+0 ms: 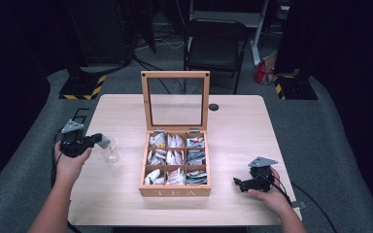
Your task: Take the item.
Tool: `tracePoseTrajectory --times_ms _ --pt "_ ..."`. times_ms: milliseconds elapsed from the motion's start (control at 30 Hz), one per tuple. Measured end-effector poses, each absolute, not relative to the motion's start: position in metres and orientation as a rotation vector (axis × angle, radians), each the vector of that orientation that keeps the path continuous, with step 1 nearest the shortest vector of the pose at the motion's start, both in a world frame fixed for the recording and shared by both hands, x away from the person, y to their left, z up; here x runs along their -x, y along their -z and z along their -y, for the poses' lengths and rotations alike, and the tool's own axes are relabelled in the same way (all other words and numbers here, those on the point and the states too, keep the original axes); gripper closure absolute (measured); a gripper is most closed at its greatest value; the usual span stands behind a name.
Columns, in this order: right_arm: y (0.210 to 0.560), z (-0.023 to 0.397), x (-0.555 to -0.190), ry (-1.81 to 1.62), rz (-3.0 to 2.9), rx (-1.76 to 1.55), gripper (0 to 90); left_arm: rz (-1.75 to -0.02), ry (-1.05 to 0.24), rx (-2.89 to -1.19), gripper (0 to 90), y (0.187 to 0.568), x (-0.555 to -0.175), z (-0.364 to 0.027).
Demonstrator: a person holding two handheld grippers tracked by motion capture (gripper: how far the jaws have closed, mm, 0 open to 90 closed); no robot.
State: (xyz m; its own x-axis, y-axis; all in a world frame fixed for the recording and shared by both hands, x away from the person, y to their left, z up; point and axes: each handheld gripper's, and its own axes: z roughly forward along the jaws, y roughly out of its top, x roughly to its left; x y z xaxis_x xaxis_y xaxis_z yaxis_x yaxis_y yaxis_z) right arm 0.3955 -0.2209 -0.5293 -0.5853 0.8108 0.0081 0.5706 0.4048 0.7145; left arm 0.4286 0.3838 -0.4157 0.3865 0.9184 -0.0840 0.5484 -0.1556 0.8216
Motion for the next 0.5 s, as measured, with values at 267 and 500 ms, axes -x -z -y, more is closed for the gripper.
tracePoseTrajectory --times_ms 267,500 --pt "0.5293 0.2209 -0.3956 -0.985 -2.326 -1.194 0.9 -1.277 -0.557 -1.848 88.3 0.4195 -0.4306 -0.3818" --pt "0.5294 0.2207 -0.3956 -0.983 -2.321 -1.197 0.9 -1.287 -0.552 -1.858 88.2 0.4211 -0.4322 -0.3821"
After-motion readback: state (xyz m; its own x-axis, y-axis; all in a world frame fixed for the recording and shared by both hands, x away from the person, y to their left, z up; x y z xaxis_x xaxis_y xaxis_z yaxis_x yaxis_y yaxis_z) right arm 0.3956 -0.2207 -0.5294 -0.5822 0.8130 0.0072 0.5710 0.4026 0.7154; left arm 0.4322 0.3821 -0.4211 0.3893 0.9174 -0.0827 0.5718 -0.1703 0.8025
